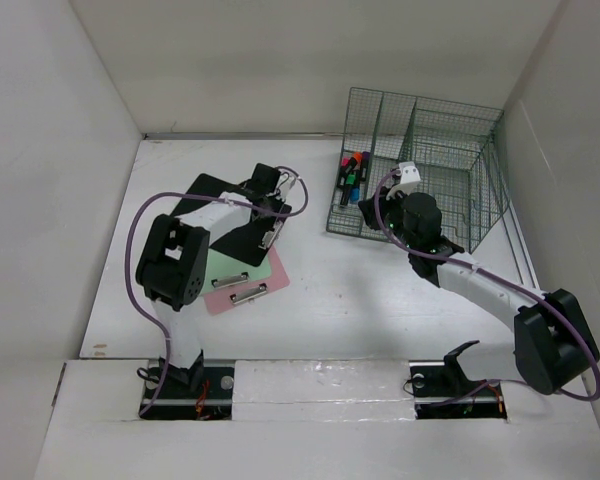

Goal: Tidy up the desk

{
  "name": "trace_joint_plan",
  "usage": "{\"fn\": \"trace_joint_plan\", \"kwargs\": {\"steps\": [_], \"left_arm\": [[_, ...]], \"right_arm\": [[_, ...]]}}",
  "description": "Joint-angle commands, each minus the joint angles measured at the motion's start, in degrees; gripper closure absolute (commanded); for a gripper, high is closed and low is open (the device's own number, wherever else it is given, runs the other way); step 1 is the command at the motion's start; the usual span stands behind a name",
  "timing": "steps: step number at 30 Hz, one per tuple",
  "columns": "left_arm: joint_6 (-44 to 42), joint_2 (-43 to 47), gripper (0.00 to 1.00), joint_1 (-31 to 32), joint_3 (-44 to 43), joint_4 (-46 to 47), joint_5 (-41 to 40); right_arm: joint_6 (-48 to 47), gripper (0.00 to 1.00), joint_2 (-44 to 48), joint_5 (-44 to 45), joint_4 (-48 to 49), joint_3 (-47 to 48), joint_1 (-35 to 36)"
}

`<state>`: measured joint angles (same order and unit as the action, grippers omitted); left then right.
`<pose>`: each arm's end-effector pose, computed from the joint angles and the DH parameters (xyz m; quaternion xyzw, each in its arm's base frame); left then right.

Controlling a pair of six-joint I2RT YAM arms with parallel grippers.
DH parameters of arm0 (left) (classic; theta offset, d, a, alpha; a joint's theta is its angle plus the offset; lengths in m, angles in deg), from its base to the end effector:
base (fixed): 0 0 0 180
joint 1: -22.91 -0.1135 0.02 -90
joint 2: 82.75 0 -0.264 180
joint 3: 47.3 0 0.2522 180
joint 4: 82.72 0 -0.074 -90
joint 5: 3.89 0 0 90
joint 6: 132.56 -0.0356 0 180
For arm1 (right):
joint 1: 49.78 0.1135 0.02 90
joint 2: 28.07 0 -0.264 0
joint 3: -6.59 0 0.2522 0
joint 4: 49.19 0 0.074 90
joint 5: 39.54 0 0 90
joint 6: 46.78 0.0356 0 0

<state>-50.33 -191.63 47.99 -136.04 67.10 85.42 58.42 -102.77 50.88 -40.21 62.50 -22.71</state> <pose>0.3735 -0.1743 0.1921 0.2640 0.9028 -0.0455 0.3364 0.2647 0.1350 0.2682 -0.0768 0.7611 0.2296 0.6017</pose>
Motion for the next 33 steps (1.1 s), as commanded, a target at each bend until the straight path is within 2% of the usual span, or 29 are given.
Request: {"fn": "trace_joint_plan", "kwargs": {"steps": [1, 6, 16, 20, 25, 26, 27, 29, 33], "left_arm": [[0.74, 1.65, 1.00, 1.81, -1.13, -5.90, -0.63], [2.40, 2.97, 1.00, 4.88, -3.59, -8.62, -3.97], [7.50, 5.25, 1.00, 5.50, -5.36, -13.46, -5.19], [11.72, 5.18, 1.00, 5.51, -1.84, -12.49, -15.36], [11.55, 2.62, 0.80, 5.51, -4.73, -11.17, -16.10], [11.11, 2.36, 0.68, 4.72, -5.17, -10.91, -15.40], [11.02, 2.27, 0.64, 4.19, -5.52, -10.73, -15.05], [10.94, 2.36, 0.60, 2.79, -5.97, -10.12, -12.34], [9.71, 2.36, 0.60, 1.64, -5.79, -9.50, -7.93]], "right_arm": [[-0.52, 0.77, 1.40, 0.02, 2.48, -0.05, -0.18], [-0.87, 0.77, 2.09, 0.01, 1.61, 0.65, 1.14], [-2.10, 0.74, 4.91, 1.42, -1.21, 1.97, 3.69], [-2.11, 0.73, 4.82, 1.42, -1.21, 2.14, 4.40], [-2.28, 0.73, 4.73, 1.60, -1.12, 2.06, 4.40], [-2.28, 0.73, 4.74, 1.60, -1.12, 2.06, 4.40], [-2.28, 0.73, 4.65, 1.60, -1.12, 2.06, 4.40], [-2.28, 0.73, 4.56, 1.60, -1.03, 1.97, 4.40], [-2.28, 0.73, 4.30, 1.60, -0.95, 1.97, 4.40]]}}
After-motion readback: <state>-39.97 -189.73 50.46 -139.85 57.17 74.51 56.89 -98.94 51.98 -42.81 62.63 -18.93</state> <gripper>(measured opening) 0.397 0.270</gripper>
